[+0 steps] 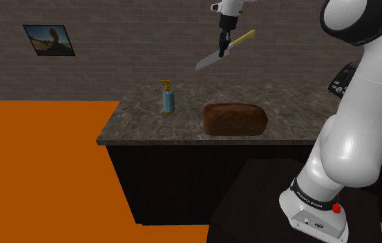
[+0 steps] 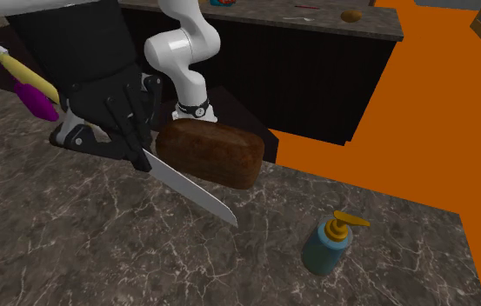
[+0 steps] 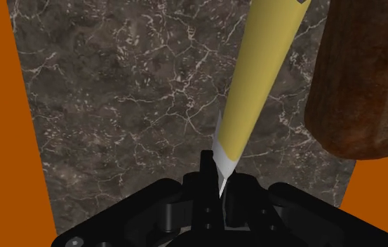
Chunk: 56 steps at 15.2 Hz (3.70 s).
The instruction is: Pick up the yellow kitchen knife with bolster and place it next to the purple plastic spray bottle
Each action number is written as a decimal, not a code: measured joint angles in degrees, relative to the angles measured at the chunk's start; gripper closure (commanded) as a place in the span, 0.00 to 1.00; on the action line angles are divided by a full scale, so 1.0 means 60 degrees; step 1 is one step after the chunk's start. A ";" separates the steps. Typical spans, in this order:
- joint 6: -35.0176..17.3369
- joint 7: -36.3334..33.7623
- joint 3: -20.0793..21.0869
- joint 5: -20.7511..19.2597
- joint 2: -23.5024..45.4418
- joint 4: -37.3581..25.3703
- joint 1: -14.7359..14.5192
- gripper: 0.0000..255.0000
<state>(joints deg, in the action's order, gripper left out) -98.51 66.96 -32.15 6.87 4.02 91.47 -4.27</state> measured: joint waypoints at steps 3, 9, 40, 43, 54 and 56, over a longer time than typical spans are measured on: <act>0.0417 -0.0013 -0.0014 0.0024 0.0052 -0.0459 0.0024 1.00; 0.1248 0.0018 -0.0064 0.0178 0.0328 -0.1519 0.0126 1.00; 0.2571 0.2285 -0.0743 -0.4132 -0.7532 0.3919 0.2359 1.00; 0.2846 0.2805 -0.1022 -0.4497 -0.7934 0.3924 0.2638 1.00; 0.2628 0.3570 -0.1630 -0.5362 -0.8959 0.4927 0.3273 1.00; 0.2447 0.3538 -0.1672 -0.5436 -0.9072 0.5220 0.3336 1.00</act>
<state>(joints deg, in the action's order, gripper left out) -83.83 88.19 -42.18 -25.74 -50.42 122.79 15.74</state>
